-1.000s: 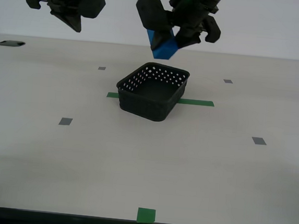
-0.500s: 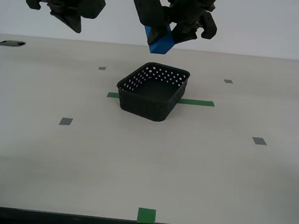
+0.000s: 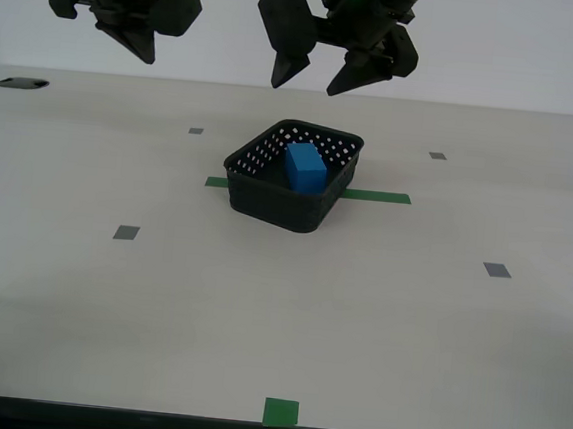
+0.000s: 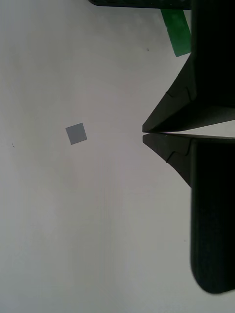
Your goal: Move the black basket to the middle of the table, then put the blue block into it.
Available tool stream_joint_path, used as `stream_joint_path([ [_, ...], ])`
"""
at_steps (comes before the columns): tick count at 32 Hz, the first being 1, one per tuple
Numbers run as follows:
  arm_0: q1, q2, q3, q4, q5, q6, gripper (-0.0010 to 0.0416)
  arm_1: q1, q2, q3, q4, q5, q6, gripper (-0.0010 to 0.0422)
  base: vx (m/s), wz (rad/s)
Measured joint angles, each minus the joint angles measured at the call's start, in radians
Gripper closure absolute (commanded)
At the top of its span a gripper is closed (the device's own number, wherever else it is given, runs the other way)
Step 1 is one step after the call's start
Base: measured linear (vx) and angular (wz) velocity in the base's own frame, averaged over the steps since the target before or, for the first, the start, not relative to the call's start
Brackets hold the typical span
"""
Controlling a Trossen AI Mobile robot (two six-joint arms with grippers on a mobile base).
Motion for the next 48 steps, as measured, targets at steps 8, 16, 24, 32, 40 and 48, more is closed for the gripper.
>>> stream_joint_path([
  [8, 0.000, -0.001, 0.000, 0.000, 0.000, 0.000, 0.0019, 0.000, 0.000, 0.000, 0.002, 0.000, 0.000, 0.0412, 0.000, 0.000],
  [16, 0.000, -0.001, 0.000, 0.000, 0.000, 0.000, 0.0019, 0.000, 0.000, 0.000, 0.008, 0.000, 0.000, 0.0412, 0.000, 0.000],
  [24, 0.000, -0.001, 0.000, 0.000, 0.000, 0.000, 0.0019, 0.000, 0.000, 0.000, 0.016, 0.000, 0.000, 0.0412, 0.000, 0.000],
  [32, 0.000, -0.001, 0.000, 0.000, 0.000, 0.000, 0.0019, 0.000, 0.000, 0.000, 0.016, 0.000, 0.000, 0.0412, 0.000, 0.000],
  [40, 0.000, -0.001, 0.000, 0.000, 0.000, 0.000, 0.0019, 0.000, 0.000, 0.000, 0.021, 0.000, 0.000, 0.0412, 0.000, 0.000],
  [48, 0.000, -0.001, 0.000, 0.000, 0.000, 0.000, 0.0019, 0.000, 0.000, 0.000, 0.023, 0.000, 0.000, 0.0412, 0.000, 0.000],
])
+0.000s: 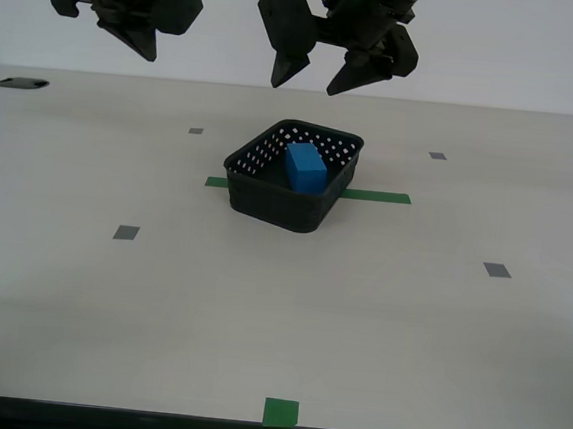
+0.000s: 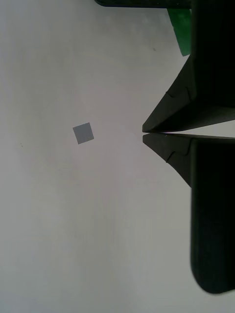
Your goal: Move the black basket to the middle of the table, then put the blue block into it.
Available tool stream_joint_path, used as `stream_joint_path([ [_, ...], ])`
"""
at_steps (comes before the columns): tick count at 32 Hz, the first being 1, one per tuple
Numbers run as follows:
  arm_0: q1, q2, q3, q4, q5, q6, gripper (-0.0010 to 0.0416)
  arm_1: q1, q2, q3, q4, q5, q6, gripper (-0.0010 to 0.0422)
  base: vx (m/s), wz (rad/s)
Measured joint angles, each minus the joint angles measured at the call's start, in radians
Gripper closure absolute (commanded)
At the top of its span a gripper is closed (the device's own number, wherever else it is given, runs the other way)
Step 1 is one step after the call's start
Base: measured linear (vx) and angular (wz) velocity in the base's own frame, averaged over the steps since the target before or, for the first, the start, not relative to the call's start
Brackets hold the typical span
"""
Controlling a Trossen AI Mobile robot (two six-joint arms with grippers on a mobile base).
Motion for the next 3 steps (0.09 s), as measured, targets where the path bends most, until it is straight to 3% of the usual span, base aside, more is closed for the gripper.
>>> stream_joint_path([
  [3, 0.000, 0.000, 0.000, 0.000, 0.000, 0.000, 0.0019, 0.000, 0.000, 0.000, 0.000, 0.000, 0.000, 0.0412, 0.000, 0.000],
])
